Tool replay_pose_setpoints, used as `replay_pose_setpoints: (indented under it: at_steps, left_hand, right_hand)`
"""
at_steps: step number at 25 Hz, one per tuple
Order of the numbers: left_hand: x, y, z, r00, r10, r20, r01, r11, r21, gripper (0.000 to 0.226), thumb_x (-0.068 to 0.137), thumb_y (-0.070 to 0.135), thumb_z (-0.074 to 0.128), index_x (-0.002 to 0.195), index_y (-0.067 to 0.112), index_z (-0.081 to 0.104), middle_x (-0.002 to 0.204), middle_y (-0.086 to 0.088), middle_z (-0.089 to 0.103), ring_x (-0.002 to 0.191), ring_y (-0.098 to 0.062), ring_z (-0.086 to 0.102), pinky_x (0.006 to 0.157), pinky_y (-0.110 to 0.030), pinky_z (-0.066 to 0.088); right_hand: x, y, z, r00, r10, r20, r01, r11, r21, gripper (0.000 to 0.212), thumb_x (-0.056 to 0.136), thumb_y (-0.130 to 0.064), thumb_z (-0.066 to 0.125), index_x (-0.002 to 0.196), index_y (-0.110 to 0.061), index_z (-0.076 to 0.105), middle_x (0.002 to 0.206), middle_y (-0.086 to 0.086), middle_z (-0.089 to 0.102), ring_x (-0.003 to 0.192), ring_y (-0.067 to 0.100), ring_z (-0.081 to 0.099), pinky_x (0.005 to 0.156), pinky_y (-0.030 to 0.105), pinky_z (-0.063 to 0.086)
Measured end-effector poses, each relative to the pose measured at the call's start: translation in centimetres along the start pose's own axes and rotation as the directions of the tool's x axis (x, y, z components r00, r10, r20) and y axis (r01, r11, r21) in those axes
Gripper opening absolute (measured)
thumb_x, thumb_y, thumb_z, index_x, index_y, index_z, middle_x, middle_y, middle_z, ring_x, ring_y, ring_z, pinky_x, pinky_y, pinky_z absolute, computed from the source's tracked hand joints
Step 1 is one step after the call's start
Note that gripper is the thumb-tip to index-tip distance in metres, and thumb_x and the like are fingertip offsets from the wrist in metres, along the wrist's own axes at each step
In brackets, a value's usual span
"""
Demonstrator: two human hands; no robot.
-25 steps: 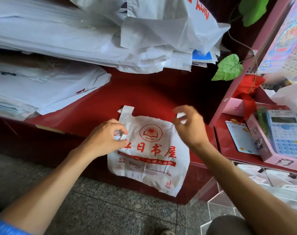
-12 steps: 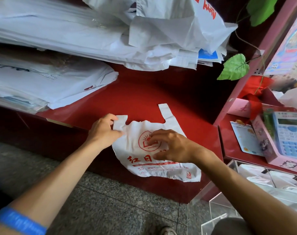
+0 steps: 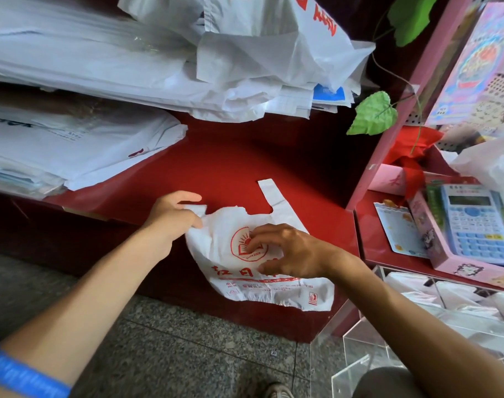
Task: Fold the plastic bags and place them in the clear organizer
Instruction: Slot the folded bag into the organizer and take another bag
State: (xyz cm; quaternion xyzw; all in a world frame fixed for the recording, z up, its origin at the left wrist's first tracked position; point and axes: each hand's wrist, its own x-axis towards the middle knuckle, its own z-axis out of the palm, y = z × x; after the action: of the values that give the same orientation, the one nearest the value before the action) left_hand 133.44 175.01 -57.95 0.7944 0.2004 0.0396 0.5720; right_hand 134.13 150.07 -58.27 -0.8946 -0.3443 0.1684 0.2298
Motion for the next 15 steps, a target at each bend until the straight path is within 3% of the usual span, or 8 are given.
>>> replay_pose_setpoints:
  at_steps: [4, 6, 8, 9, 10, 12, 15]
  left_hand:
    - [0.6, -0.1, -1.2, 0.994, 0.105, 0.044, -0.098, 0.986, -0.132, 0.077, 0.069, -0.021, 0.052, 0.123, 0.031, 0.066, 0.136, -0.003, 0.058, 0.124, -0.015, 0.051, 0.092, -0.023, 0.042]
    - [0.6, -0.2, -1.3, 0.98, 0.195, 0.044, -0.184, 0.966, -0.183, 0.086, 0.073, -0.026, 0.05, 0.141, 0.028, 0.052, 0.155, 0.01, 0.037, 0.132, -0.007, 0.043, 0.102, -0.024, 0.041]
    - [0.6, -0.4, -1.2, 0.977, 0.214, -0.018, -0.215, 0.976, -0.046, 0.088, 0.078, -0.018, 0.057, 0.149, 0.032, 0.04, 0.161, 0.019, 0.016, 0.144, -0.006, 0.028, 0.116, -0.031, 0.03]
    - [0.4, -0.6, -1.2, 0.975, 0.213, -0.064, -0.208, 0.975, 0.082, 0.084, 0.081, -0.011, 0.061, 0.149, 0.033, 0.039, 0.162, 0.015, 0.014, 0.147, -0.008, 0.024, 0.118, -0.032, 0.026]
    - [0.2, -0.9, -1.1, 0.963, 0.252, -0.097, -0.225, 0.948, 0.226, 0.077, 0.082, -0.005, 0.063, 0.147, 0.03, 0.043, 0.162, 0.008, 0.019, 0.147, -0.012, 0.025, 0.118, -0.031, 0.025]
    - [-0.3, -1.2, -0.8, 0.879, 0.472, -0.062, -0.395, 0.796, 0.458, 0.054, 0.081, -0.002, 0.065, 0.131, 0.017, 0.06, 0.145, -0.004, 0.044, 0.135, -0.022, 0.042, 0.112, -0.03, 0.032]
    - [-1.7, -0.9, 0.6, 0.753, 0.644, 0.133, -0.595, 0.582, 0.554, 0.024, 0.081, 0.005, 0.067, 0.102, 0.016, 0.07, 0.107, 0.001, 0.062, 0.103, -0.023, 0.059, 0.091, -0.035, 0.047]
  right_hand:
    - [-0.2, -0.2, -0.3, 1.0, -0.002, -0.005, 0.002, 1.0, -0.001, 0.04, 0.088, -0.025, 0.072, 0.128, -0.022, 0.064, 0.143, -0.008, 0.049, 0.133, 0.011, 0.041, 0.114, 0.026, 0.032]
    - [-0.3, -0.4, -0.4, 1.0, 0.004, -0.014, -0.004, 1.0, -0.004, 0.041, 0.089, -0.026, 0.072, 0.129, -0.02, 0.063, 0.144, -0.007, 0.049, 0.133, 0.011, 0.041, 0.114, 0.025, 0.032]
    - [-0.2, -0.3, -0.3, 1.0, 0.017, -0.015, -0.018, 1.0, -0.006, 0.042, 0.09, -0.028, 0.07, 0.131, -0.019, 0.061, 0.145, -0.006, 0.047, 0.134, 0.011, 0.04, 0.113, 0.023, 0.031]
    - [-0.2, -0.2, -0.1, 0.999, 0.03, -0.019, -0.03, 1.0, 0.002, 0.043, 0.092, -0.029, 0.069, 0.132, -0.019, 0.059, 0.146, -0.005, 0.047, 0.134, 0.011, 0.041, 0.112, 0.023, 0.032]
    - [0.0, -0.1, 0.0, 0.999, 0.046, -0.029, -0.045, 0.999, 0.017, 0.044, 0.093, -0.031, 0.067, 0.134, -0.018, 0.057, 0.146, -0.005, 0.047, 0.133, 0.012, 0.043, 0.112, 0.024, 0.035]
    - [0.5, 0.4, 0.3, 0.994, 0.077, -0.071, -0.077, 0.997, 0.011, 0.047, 0.096, -0.037, 0.061, 0.139, -0.02, 0.052, 0.148, -0.004, 0.046, 0.134, 0.014, 0.044, 0.113, 0.032, 0.039]
    - [1.4, 1.2, 0.4, 0.982, 0.128, -0.141, -0.143, 0.985, -0.1, 0.055, 0.099, -0.043, 0.052, 0.148, -0.023, 0.04, 0.156, -0.002, 0.037, 0.144, 0.015, 0.032, 0.12, 0.036, 0.026]
